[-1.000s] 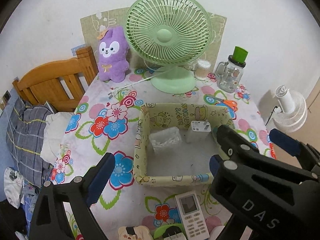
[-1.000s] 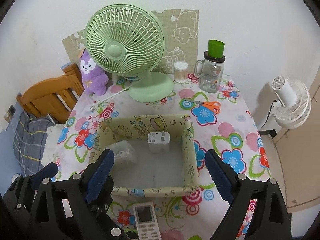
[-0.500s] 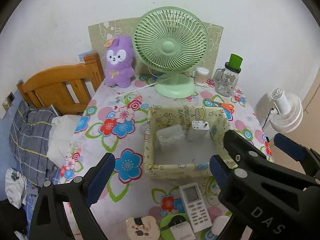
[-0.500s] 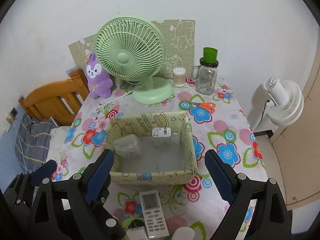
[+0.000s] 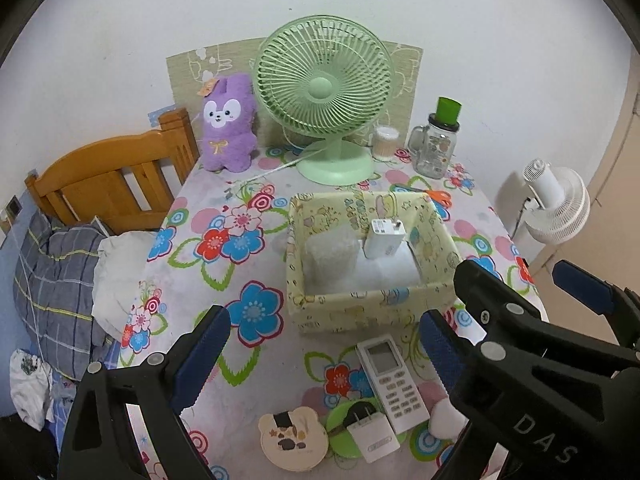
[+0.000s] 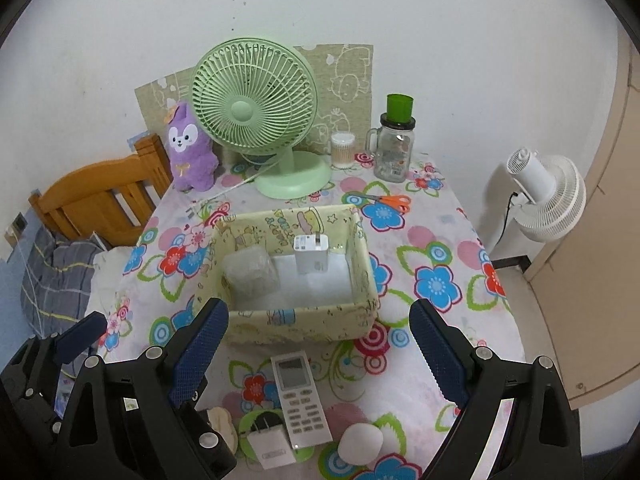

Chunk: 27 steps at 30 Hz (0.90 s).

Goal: Organize rigid objects
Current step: 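Raise both tools out of the fabric box and pull back, then lower the left tool onto the white plug adapter while the right tool approaches the white puck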

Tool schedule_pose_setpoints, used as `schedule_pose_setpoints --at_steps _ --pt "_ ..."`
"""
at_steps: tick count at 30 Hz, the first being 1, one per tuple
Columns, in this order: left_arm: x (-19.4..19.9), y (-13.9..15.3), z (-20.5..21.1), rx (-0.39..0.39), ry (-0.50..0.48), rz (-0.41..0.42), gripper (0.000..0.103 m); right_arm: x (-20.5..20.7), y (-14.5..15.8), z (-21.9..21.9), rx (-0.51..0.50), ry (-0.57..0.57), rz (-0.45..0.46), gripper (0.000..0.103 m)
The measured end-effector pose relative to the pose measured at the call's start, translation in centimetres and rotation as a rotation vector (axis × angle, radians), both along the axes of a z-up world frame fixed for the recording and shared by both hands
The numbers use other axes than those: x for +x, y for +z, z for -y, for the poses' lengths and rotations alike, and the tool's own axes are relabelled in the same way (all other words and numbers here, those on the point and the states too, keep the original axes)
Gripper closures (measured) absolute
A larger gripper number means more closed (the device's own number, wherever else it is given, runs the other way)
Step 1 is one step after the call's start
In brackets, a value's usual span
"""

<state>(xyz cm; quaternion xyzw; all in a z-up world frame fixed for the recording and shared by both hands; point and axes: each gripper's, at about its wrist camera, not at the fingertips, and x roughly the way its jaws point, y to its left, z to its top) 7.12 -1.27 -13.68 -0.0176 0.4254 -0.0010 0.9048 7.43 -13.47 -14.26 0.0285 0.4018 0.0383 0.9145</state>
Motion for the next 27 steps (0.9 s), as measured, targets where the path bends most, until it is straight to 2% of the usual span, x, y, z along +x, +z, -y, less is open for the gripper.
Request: schedule_pose_setpoints --at_steps 11,15,20,27 --pt "-1.5 -1.9 -0.1 -0.022 -0.057 -0.019 0.006 -2.1 -1.5 0.2 -0.008 -0.009 -0.007 0.009" --pt "-1.6 -3.2 -0.2 -0.042 -0.064 -0.047 0.006 -2.6 -2.8 0.4 0.004 -0.014 -0.022 0.009" --pt "-2.0 -4.7 -0.1 -0.021 -0.056 -0.053 0.006 -3.1 -4.3 0.5 -0.012 -0.014 -0.024 0.009" --pt "-2.2 -6.8 0.1 -0.034 -0.077 -0.082 0.006 -3.4 -6.5 1.2 -0.004 -0.024 -0.036 0.009"
